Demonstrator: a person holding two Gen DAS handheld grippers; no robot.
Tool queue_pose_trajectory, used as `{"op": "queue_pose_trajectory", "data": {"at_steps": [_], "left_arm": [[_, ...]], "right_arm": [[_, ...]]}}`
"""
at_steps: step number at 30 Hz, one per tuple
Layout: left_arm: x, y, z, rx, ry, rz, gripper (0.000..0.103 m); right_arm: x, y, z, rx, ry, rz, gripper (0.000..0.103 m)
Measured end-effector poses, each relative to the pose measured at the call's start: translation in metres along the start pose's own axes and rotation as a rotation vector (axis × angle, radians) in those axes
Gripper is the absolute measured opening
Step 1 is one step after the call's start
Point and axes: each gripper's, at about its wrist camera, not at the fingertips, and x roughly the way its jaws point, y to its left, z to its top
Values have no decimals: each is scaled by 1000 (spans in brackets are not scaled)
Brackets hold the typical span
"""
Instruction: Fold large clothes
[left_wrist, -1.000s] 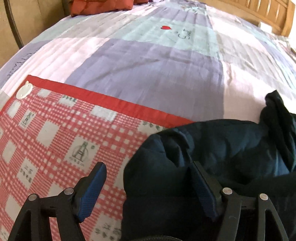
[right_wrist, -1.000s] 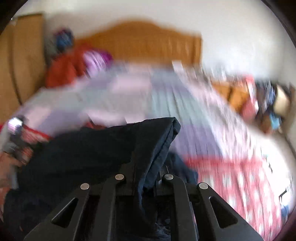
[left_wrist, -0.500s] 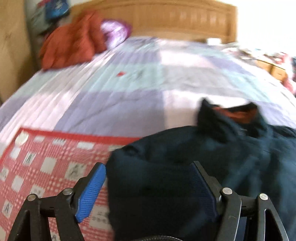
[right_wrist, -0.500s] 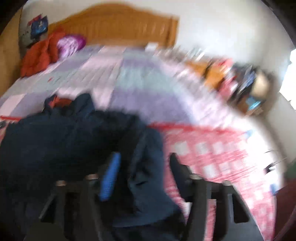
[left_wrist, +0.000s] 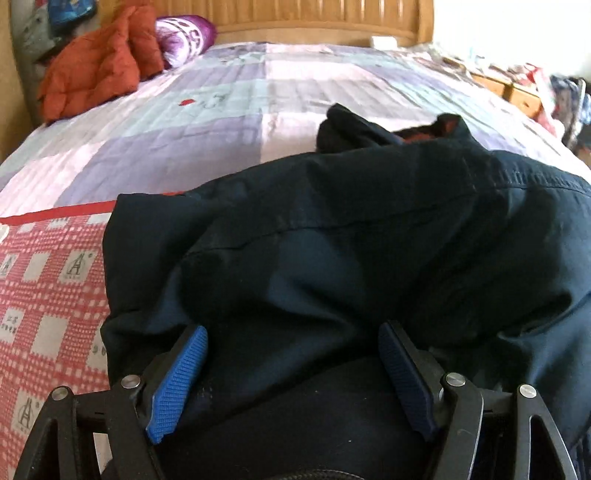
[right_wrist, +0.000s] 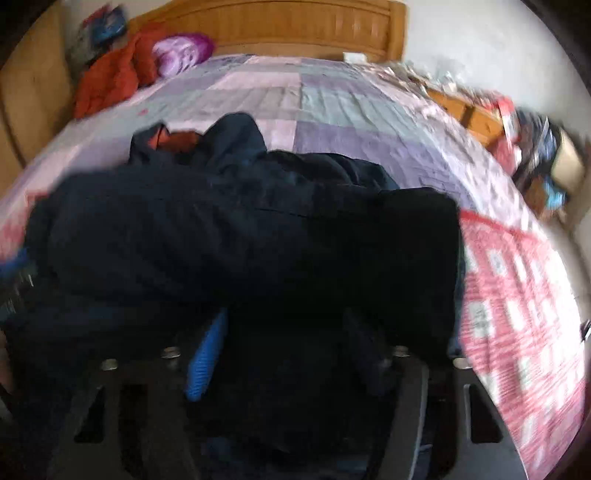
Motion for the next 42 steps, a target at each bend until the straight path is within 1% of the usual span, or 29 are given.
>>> {"op": "queue_pose_trajectory", "data": {"at_steps": [1, 4, 7, 8, 10, 12, 13, 15, 16, 18, 20, 21, 22, 23, 25, 27, 28, 29, 30, 31, 33, 34, 35, 36, 37, 38, 39, 41, 42], "left_arm": [[-2, 3, 1, -3, 8, -13, 79], [-14, 7, 0, -28, 25, -66, 79], [-34, 14, 2, -36, 8, -88, 79], [-40, 19, 5, -36, -14, -80, 79], [-48, 28, 11, -42, -57, -31, 79], [-45, 43, 15, -86, -59, 5, 79], [-38, 48, 13, -113, -33, 11, 79], [-10, 50, 0, -127, 95, -13, 79], [-4, 47, -10, -116, 104, -12, 79], [-7, 44, -18, -130, 62, 2, 79], [-10, 45, -16, -188, 66, 12, 79], [-13, 45, -13, -193, 60, 21, 79], [-20, 44, -9, -197, 37, 22, 79], [-29, 41, -2, -198, -8, 11, 79], [-42, 29, 20, -162, -77, -7, 79], [-33, 17, 38, -121, -81, -33, 79], [-21, 11, 45, -93, -57, -24, 79], [3, 2, 52, -48, 14, -6, 79], [20, 1, 53, -31, 64, 12, 80], [41, 4, 50, -25, 123, 28, 82], [52, 19, 45, -72, 133, 12, 90], [53, 24, 43, -90, 134, 11, 91], [54, 27, 41, -98, 134, 2, 91], [53, 27, 39, -91, 132, 1, 92], [53, 27, 38, -85, 131, 3, 92], [52, 26, 37, -86, 132, 1, 92], [50, 26, 36, -87, 133, 3, 92], [45, 23, 36, -82, 128, 16, 92], [38, 20, 36, -74, 122, 35, 91]], "right_arm": [[-1, 0, -2, -28, -1, -2, 62], [0, -7, -3, -15, 7, 18, 62], [0, -3, -7, -25, 2, 5, 62], [-2, 0, -6, -31, 1, 0, 62], [-3, 4, -5, -50, 1, -15, 62], [-5, 10, 0, -69, 1, -43, 62], [-11, 15, 3, -74, -9, -69, 62], [-23, 27, 11, -74, -57, -101, 62], [-30, 38, 17, -77, -97, -78, 63], [-40, 72, 31, -113, -154, -26, 65], [-37, 109, 40, -173, -156, 52, 65], [-35, 121, 42, -197, -148, 68, 65], [-31, 138, 44, -231, -139, 84, 65], [-26, 151, 45, -264, -130, 101, 65], [-18, 160, 46, -290, -124, 98, 65], [-5, 153, 51, -277, -110, 71, 65], [2, 146, 53, -255, -95, 66, 65], [8, 134, 52, -224, -78, 63, 65], [16, 120, 53, -205, -60, 47, 65], [21, 103, 53, -198, -56, 19, 65], [24, 60, 50, -166, -56, -15, 65], [25, 41, 47, -145, -54, -30, 64], [26, 12, 45, -108, -53, -70, 64], [25, -6, 43, -86, -55, -42, 41], [25, -26, 40, -71, -46, -8, 10], [26, -36, 39, -78, -34, -11, 2], [24, -47, 37, -72, -33, -14, 1], [22, -53, 36, -55, -37, 1, 1], [20, -47, 36, -83, -38, -30, 1]]}}
